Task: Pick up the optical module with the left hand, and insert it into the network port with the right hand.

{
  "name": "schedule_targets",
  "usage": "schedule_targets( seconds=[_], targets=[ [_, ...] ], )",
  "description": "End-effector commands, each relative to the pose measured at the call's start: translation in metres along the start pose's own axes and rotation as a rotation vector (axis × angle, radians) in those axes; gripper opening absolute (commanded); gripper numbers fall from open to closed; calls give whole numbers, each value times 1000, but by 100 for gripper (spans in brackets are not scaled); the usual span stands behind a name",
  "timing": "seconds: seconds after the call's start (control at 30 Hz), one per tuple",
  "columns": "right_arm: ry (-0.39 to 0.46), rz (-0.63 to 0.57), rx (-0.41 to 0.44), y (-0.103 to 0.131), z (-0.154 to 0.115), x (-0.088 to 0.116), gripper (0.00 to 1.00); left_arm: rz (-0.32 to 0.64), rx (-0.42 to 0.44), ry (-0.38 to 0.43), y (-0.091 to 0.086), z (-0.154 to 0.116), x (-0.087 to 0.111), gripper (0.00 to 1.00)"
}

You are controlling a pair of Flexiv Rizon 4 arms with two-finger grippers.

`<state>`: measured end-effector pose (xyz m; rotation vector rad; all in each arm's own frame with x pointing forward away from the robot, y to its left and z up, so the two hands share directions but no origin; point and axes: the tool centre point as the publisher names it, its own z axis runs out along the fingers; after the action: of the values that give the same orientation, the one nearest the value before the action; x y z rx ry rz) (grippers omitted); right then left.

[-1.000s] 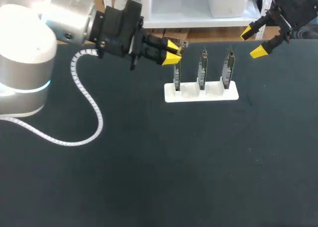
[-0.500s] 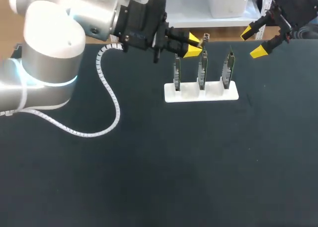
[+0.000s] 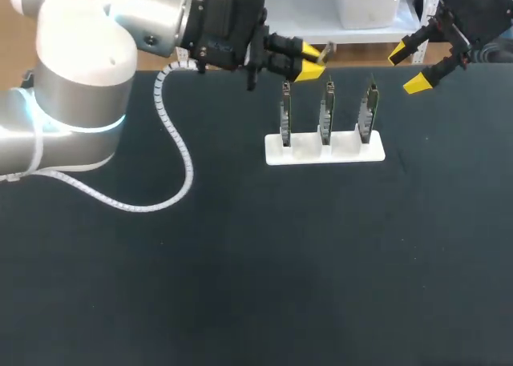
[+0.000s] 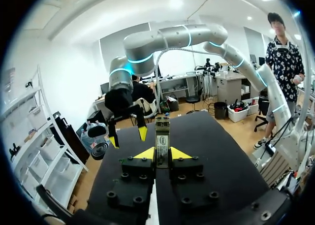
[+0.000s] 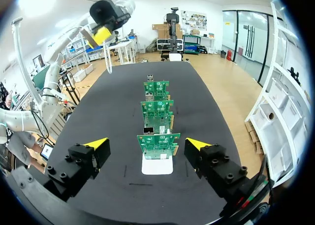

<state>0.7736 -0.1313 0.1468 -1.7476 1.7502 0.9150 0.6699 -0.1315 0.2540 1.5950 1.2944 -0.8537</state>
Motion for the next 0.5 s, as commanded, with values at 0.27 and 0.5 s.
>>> schedule_targets(
  seconds=[0.27,0.5],
  targets=[
    [-1,0,2,1,0,0,100,-12,-71,-58,13,50,-16,0],
    [-1,0,2,1,0,0,100,-20,-80,-56,28,78,-24,0]
  ],
)
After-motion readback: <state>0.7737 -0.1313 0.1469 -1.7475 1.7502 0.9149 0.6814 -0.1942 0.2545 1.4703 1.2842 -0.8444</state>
